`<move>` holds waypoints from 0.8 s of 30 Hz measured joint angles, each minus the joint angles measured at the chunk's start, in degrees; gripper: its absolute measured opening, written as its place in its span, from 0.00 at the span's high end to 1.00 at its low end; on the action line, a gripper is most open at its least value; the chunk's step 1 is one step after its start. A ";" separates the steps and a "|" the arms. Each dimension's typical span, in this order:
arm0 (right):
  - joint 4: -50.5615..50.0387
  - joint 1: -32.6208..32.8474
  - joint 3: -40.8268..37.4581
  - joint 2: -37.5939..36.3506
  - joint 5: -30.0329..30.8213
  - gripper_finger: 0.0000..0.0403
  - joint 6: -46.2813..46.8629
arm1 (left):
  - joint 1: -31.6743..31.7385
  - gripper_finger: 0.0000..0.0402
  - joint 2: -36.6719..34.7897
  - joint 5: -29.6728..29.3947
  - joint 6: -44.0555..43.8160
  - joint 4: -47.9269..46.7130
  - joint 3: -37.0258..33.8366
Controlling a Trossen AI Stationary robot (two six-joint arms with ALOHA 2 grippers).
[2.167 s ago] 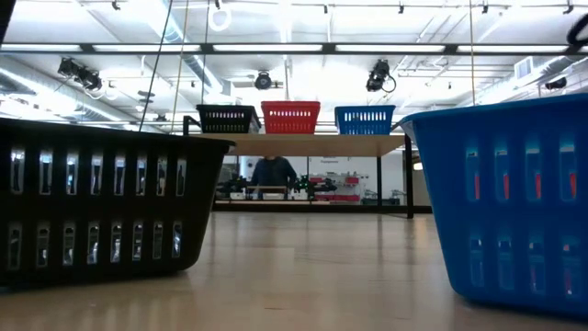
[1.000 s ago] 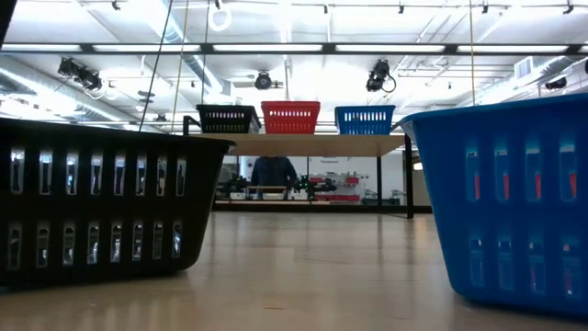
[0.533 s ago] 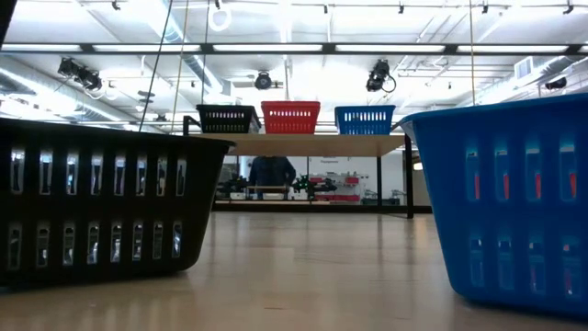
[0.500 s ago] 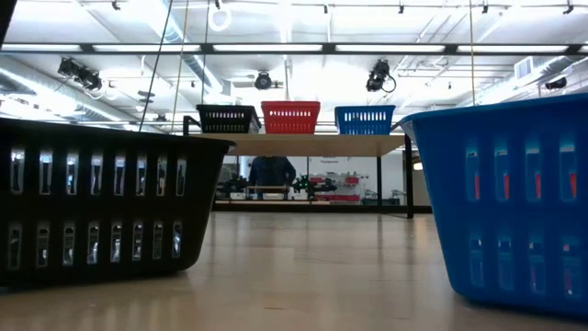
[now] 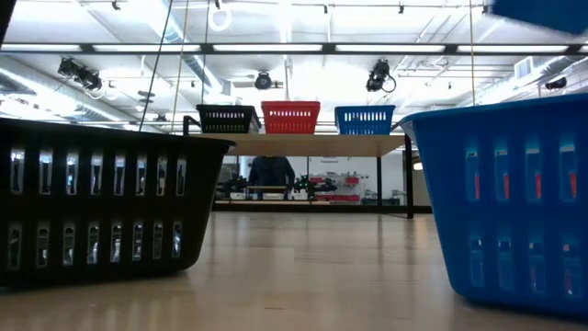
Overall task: Stack baskets on shelf by color
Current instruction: Stack the right blue bin on the blue bin on the shelf
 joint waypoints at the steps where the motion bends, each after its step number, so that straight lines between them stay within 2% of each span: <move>1: -0.71 -2.69 1.19 0.13 1.13 0.98 -2.08 | -0.02 0.69 0.00 0.62 0.70 1.60 0.00; 5: -0.30 -13.96 3.93 0.89 2.96 0.98 -10.98 | -0.02 0.70 0.00 1.65 1.87 4.90 0.00; 12: 7.68 -32.68 5.23 4.62 2.35 0.98 -28.80 | -0.92 0.71 0.00 2.24 1.43 4.97 0.00; 17: 14.90 -44.11 8.60 9.17 -1.99 0.98 -38.52 | -1.81 0.71 0.00 2.27 1.36 5.00 0.00; 24: 16.77 -56.35 20.42 18.51 -7.03 0.98 -49.04 | -2.12 0.71 0.00 0.64 -0.07 4.48 0.00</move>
